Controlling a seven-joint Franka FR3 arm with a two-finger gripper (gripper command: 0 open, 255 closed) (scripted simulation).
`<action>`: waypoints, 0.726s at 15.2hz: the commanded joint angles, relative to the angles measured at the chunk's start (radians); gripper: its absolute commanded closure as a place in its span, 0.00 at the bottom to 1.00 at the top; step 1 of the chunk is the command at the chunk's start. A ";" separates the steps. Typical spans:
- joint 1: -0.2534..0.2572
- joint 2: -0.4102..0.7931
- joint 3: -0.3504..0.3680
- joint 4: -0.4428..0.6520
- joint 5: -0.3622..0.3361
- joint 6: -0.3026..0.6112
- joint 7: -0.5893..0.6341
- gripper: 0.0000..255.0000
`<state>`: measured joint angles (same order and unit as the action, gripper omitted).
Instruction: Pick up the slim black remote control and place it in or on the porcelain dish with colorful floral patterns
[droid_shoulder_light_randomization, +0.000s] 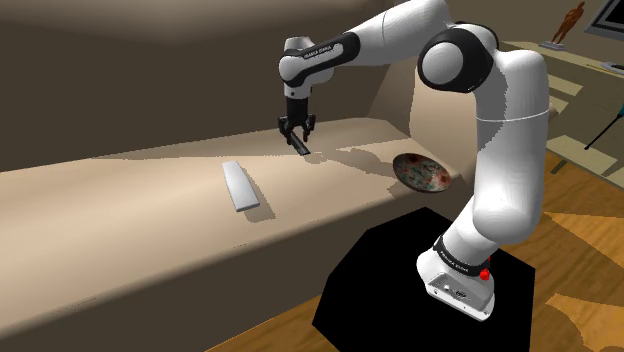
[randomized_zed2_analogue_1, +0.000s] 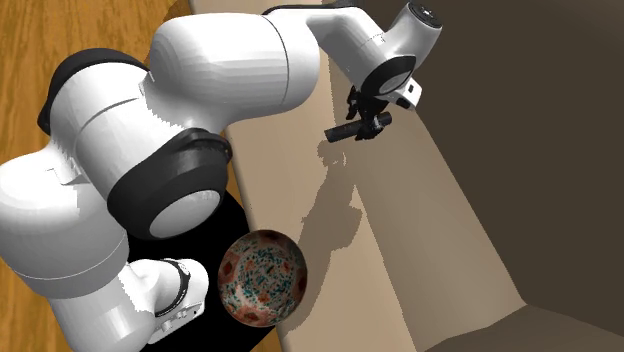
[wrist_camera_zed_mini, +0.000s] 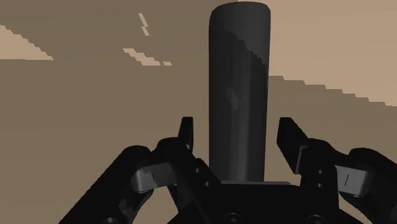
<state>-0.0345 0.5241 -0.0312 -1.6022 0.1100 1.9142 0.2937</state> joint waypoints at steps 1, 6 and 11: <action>0.001 0.002 0.001 -0.001 0.003 0.002 0.000 1.00; -0.001 0.001 0.001 -0.005 0.003 0.004 -0.003 1.00; 0.001 -0.010 0.001 0.008 0.002 -0.019 0.002 1.00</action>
<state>-0.0350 0.5173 -0.0313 -1.5967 0.1117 1.9033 0.2937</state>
